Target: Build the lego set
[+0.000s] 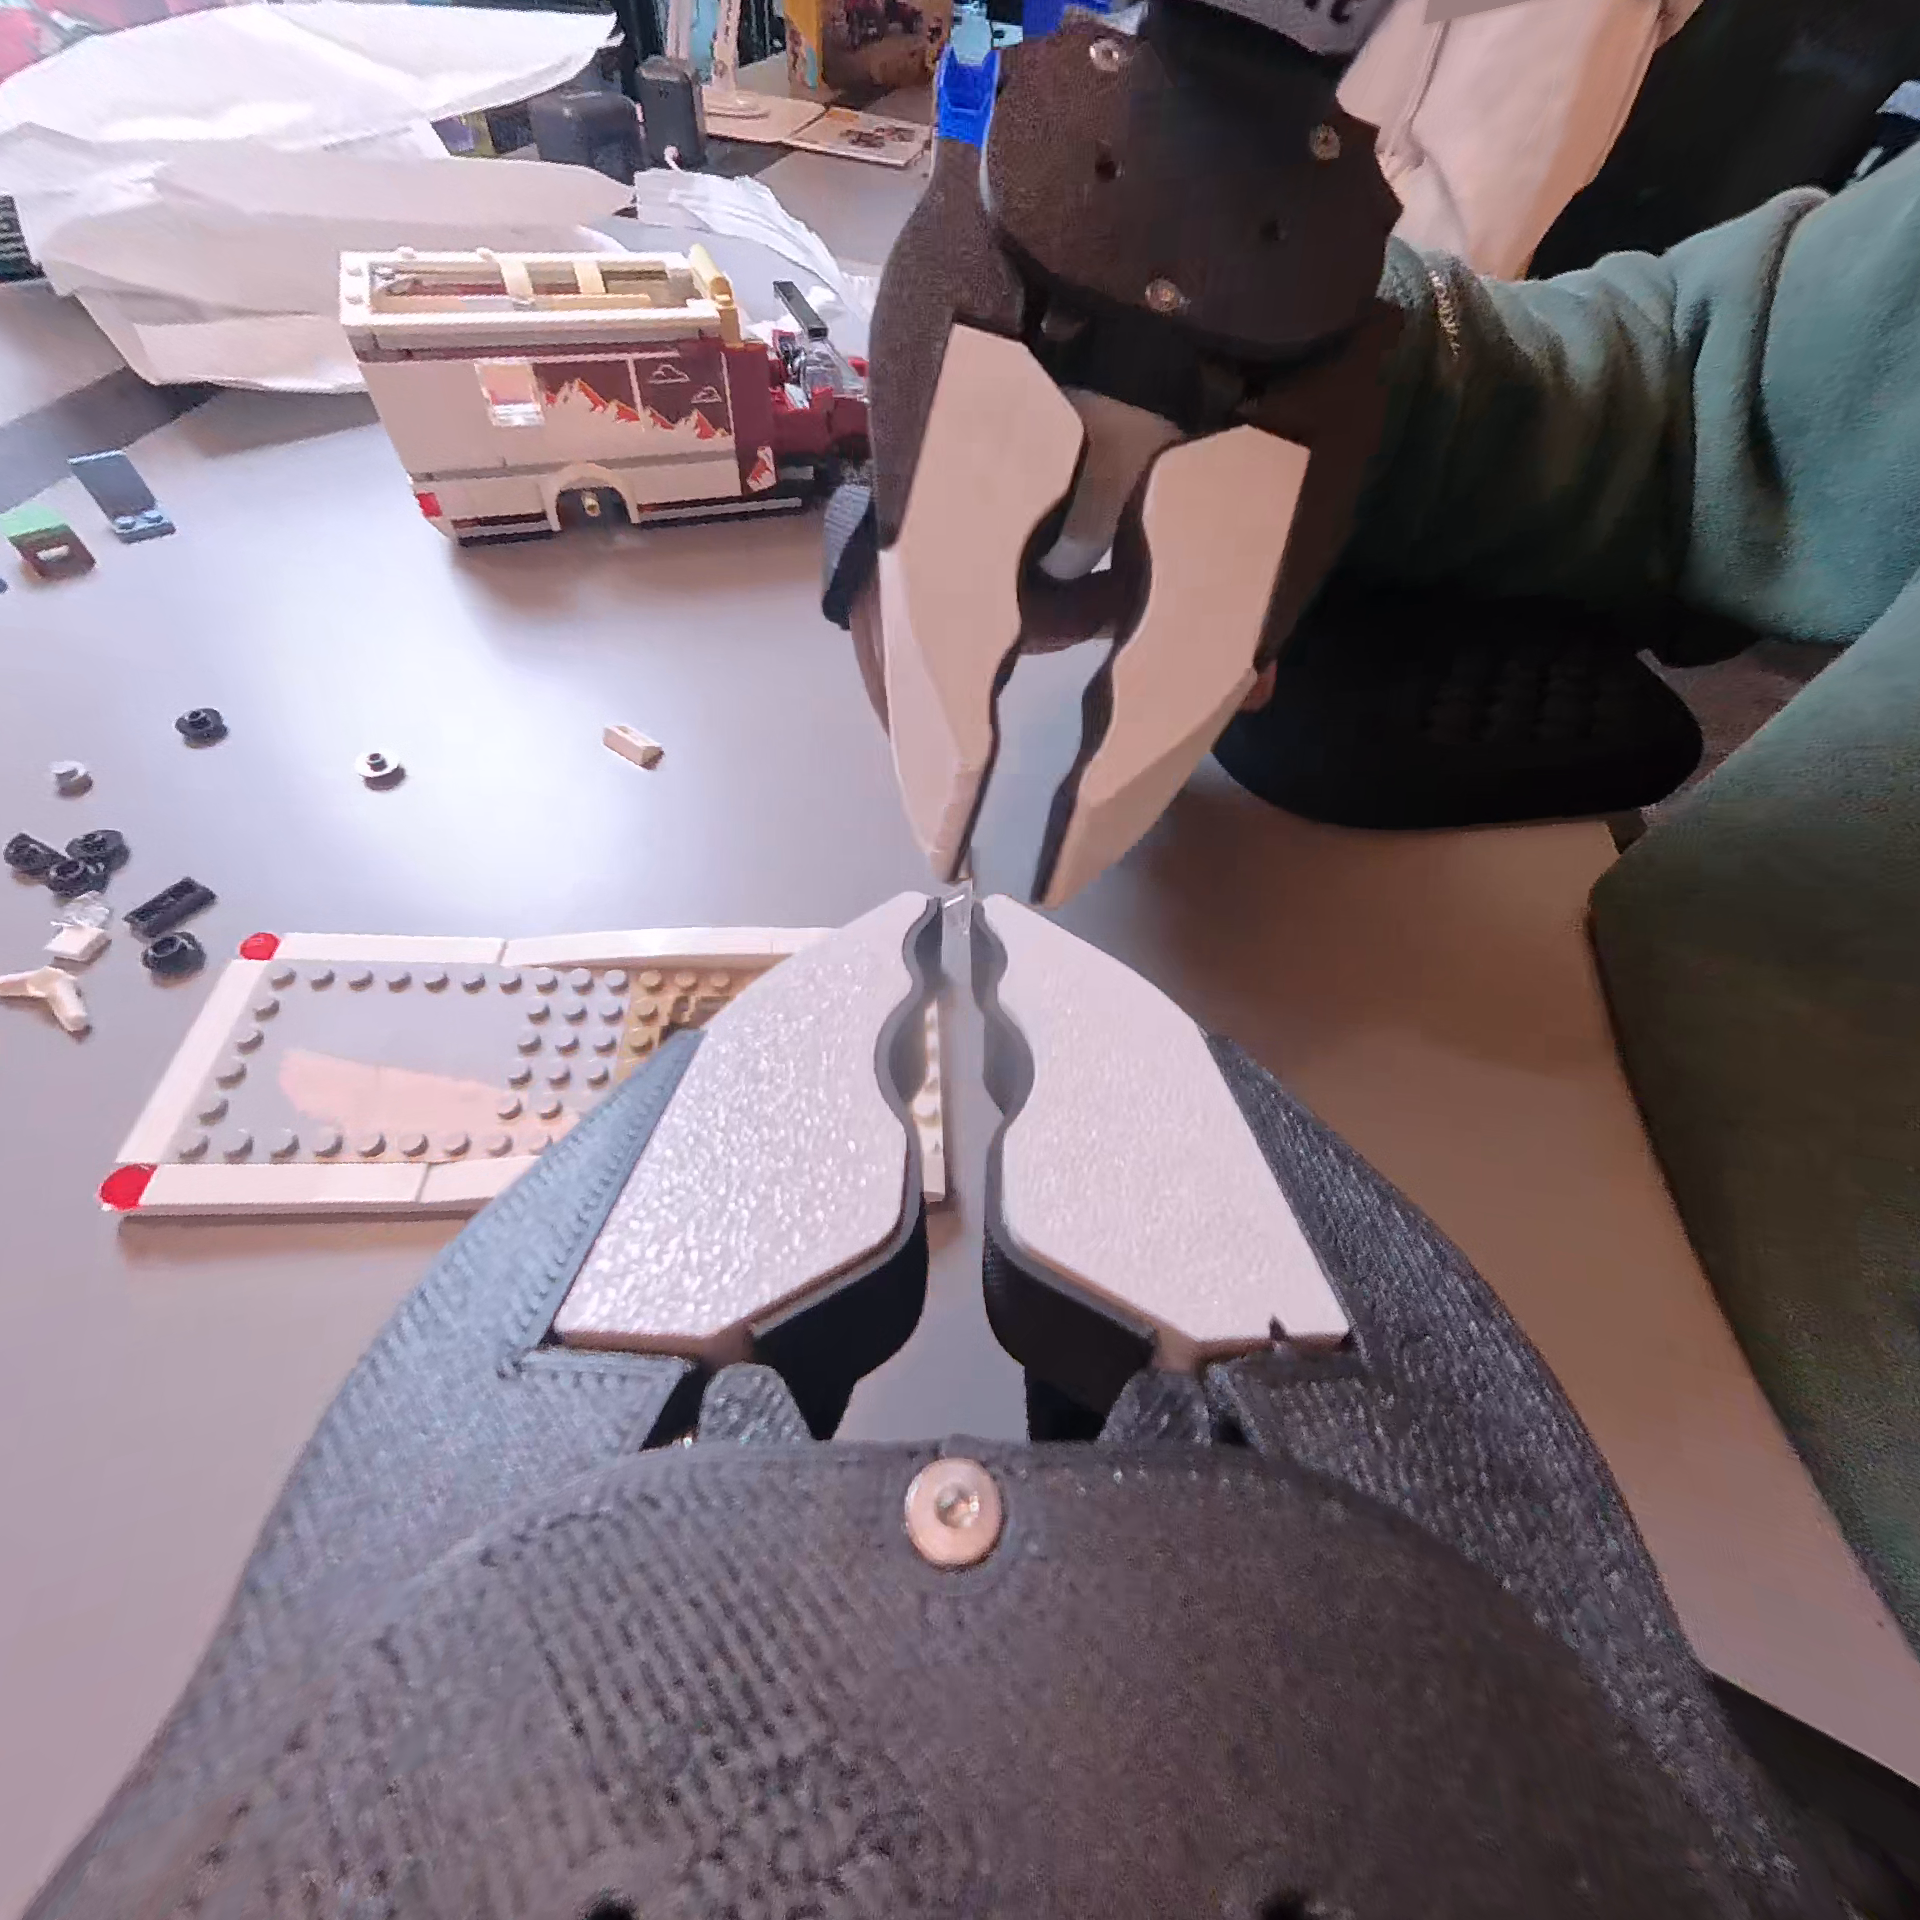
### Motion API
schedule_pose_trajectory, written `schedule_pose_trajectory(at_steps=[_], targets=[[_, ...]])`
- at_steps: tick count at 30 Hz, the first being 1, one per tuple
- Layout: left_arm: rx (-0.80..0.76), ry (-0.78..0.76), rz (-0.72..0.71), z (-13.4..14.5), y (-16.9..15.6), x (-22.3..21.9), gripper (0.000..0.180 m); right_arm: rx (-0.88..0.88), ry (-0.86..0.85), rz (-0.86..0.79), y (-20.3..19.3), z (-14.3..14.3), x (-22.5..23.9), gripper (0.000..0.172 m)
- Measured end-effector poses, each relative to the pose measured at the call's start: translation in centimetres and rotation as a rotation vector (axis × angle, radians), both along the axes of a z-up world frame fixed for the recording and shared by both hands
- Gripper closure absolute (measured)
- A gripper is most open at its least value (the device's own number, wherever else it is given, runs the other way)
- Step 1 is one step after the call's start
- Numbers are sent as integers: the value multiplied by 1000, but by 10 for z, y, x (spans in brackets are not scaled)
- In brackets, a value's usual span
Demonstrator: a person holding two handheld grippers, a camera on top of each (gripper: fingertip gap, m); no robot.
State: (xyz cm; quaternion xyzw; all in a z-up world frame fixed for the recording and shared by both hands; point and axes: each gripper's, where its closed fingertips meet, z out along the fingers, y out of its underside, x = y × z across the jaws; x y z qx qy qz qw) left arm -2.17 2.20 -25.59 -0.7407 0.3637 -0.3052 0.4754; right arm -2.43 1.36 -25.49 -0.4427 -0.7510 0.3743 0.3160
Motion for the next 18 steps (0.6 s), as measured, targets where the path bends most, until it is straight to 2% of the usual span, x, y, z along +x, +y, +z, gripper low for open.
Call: schedule_pose_trajectory(at_steps=[9,18], targets=[[-193,-275,-17,20,-2,2,176,375,188,0,0,18,-7,155],[-453,-566,-79,36,-8,5,176,525,302,-22,-3,34,-11,161]])
